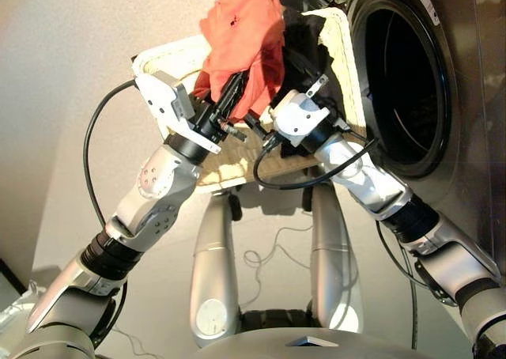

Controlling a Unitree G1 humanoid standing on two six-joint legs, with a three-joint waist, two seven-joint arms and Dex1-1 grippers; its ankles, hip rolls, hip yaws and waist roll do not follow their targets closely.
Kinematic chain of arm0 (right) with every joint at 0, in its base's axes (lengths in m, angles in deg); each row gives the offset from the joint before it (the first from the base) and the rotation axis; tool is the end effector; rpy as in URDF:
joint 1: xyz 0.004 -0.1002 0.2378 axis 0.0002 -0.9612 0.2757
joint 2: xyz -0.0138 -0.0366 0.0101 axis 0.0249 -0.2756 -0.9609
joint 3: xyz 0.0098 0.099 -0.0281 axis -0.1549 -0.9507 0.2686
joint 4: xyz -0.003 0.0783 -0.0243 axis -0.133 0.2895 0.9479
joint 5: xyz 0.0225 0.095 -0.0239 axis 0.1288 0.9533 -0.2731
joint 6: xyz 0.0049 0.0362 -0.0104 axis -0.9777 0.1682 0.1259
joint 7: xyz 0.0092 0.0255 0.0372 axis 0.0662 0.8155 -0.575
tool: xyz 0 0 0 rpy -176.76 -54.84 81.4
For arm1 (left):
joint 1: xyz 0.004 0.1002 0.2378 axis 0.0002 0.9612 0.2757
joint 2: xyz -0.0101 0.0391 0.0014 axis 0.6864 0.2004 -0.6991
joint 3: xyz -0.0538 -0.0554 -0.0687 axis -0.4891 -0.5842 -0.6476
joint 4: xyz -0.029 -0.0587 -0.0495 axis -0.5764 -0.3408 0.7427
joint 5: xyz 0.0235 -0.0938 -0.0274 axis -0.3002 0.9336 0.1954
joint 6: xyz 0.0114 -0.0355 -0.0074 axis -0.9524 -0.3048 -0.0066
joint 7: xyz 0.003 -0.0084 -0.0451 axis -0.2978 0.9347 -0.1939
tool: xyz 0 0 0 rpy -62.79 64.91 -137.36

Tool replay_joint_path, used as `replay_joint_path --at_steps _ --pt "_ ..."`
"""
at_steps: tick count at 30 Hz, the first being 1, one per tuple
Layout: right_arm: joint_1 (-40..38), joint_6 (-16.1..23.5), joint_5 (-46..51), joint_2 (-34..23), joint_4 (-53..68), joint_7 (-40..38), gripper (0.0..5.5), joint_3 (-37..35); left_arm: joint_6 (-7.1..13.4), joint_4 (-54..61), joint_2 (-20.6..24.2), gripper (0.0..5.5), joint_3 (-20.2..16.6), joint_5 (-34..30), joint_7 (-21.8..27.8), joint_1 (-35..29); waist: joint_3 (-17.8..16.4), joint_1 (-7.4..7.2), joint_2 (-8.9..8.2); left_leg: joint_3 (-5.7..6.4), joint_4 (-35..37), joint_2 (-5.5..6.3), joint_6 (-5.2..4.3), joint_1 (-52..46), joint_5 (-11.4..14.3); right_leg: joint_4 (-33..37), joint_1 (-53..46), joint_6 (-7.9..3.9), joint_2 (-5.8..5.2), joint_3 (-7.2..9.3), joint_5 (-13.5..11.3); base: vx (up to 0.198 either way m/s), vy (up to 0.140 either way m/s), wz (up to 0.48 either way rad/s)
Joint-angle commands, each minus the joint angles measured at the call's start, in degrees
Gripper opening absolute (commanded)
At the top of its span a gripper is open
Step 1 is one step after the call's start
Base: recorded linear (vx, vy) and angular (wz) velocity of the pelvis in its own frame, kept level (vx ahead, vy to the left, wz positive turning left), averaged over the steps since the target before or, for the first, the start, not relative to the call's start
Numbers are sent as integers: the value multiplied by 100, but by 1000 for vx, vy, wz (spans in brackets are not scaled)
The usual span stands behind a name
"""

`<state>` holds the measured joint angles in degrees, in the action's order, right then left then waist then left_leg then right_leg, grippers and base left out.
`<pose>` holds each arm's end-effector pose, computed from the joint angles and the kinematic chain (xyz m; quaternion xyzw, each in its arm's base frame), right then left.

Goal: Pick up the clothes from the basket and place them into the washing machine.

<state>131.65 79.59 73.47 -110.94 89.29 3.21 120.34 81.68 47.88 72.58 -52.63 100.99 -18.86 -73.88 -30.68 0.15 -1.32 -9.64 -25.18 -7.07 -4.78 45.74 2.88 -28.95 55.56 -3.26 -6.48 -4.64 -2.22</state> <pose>0.2697 -0.0823 0.1824 -0.2859 -0.3563 0.3001 0.8374 0.2369 0.1482 0.1812 -0.0870 -0.2562 -0.3634 0.8915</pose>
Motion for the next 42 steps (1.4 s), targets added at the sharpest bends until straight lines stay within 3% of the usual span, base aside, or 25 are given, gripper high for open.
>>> replay_joint_path --at_steps 1,13,14,15,16,17,18,39,40,41,42 --pt "692 363 -83 195 521 -12 550 196 87 963 95 0 143 53 309 -6 88 -104 374 201 156 -117 -152 184 -321 460 -341 -637 -215 -207 -89 0 0 0" --pt "869 425 -281 306 596 -359 550 -43 53 895 151 0 147 37 243 -12 88 -64 417 200 146 -119 -150 215 -335 432 -315 -638 -232 -190 -82 0 0 0" --pt "860 452 -267 342 617 -401 313 -62 71 887 168 0 161 38 233 -5 88 -56 414 201 149 -122 -146 215 -337 435 -312 -641 -237 -188 -85 0 0 0" --pt "868 467 -273 358 613 -428 207 -87 71 890 201 0 164 45 242 3 88 -48 417 199 151 -117 -142 215 -336 433 -308 -642 -236 -188 -85 0 0 0" --pt "865 473 -307 372 615 -461 155 -92 66 889 231 0 180 53 249 3 88 -51 419 188 155 -119 -141 209 -336 427 -303 -644 -236 -191 -83 0 0 0" --pt "869 476 -354 368 634 -497 19 -97 62 887 257 0 188 55 254 9 88 -58 420 184 157 -118 -142 211 -335 437 -310 -646 -237 -191 -85 0 0 0" --pt "874 488 -392 369 642 -525 0 -98 56 877 286 0 213 58 265 8 88 -57 421 183 158 -116 -142 208 -335 446 -318 -649 -239 -190 -85 0 0 0" --pt "904 516 -881 416 457 -1088 0 -194 119 465 718 0 478 -237 218 -159 88 -34 491 178 154 -124 -148 221 -366 434 -319 -661 -240 -200 -97 0 0 0" --pt "878 533 -860 425 415 -1141 0 -207 136 456 723 129 489 -262 201 -168 88 -33 499 184 150 -118 -148 220 -365 436 -320 -660 -240 -201 -98 0 0 0" --pt "860 553 -842 451 377 -1201 0 -221 150 442 736 384 501 -266 194 -174 88 -24 498 182 150 -114 -144 219 -364 436 -315 -664 -240 -203 -100 0 0 0" --pt "817 597 -822 479 341 -1306 0 -268 176 439 726 550 498 -284 156 -178 88 -22 503 195 136 -99 -139 231 -362 434 -309 -664 -239 -206 -101 0 0 0"
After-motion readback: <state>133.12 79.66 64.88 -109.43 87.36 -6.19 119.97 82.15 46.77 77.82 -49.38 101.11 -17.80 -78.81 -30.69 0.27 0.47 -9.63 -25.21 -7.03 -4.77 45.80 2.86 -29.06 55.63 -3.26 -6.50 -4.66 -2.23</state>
